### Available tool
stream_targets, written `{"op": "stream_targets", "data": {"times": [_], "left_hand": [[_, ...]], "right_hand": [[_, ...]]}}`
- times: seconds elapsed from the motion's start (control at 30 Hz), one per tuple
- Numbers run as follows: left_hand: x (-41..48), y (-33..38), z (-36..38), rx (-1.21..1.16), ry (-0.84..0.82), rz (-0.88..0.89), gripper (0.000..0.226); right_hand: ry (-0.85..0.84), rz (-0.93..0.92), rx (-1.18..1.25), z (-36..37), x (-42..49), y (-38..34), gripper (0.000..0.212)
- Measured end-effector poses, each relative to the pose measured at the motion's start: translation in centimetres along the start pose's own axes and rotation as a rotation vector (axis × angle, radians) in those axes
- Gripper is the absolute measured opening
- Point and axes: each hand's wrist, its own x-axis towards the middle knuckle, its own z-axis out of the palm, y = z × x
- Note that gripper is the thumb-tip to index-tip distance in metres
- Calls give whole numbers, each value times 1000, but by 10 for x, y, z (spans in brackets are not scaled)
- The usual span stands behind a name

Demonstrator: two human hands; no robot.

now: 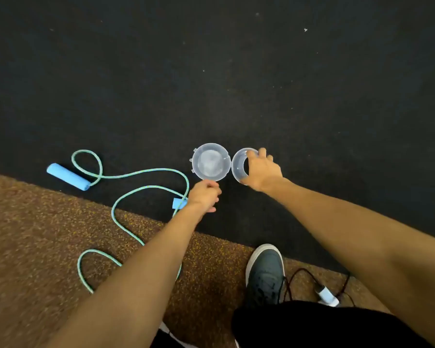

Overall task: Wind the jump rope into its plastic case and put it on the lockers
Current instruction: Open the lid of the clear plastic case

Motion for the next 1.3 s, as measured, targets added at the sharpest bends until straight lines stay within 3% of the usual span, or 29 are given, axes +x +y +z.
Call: {"op": "stream_targets", "data": {"times": [0.1, 0.2, 0.4, 0.6, 0.8, 0.93, 1.17, 1.3], "left_hand": [[2, -5, -4, 118, -27, 15, 12], [-1, -6, -12, 92, -49, 37, 14], [-46, -6, -25, -20, 4, 112, 19], [-151, -57, -20, -273, -10, 85, 15], [-277, -90, -44, -540, 153, 265, 15], [-333, -129, -47, -518, 245, 348, 14], [-395, -192, -3, -358, 218, 404, 18], [-414, -200, -11, -311, 296, 438, 17]], "right_hand": [[10, 21, -77, 6, 6, -2, 76], [21, 11, -90, 5, 13, -3, 73], [22, 7, 85, -23, -15, -16, 66], [-40, 25, 376, -57, -111, -37, 62], [-32, -83, 493, -73, -250, -64, 62], [-66, -102, 562, -47, -338, -63, 61], [-126, -54, 658, 16, -451, -29, 57], [35, -99, 718, 9, -474, -28, 53]]}}
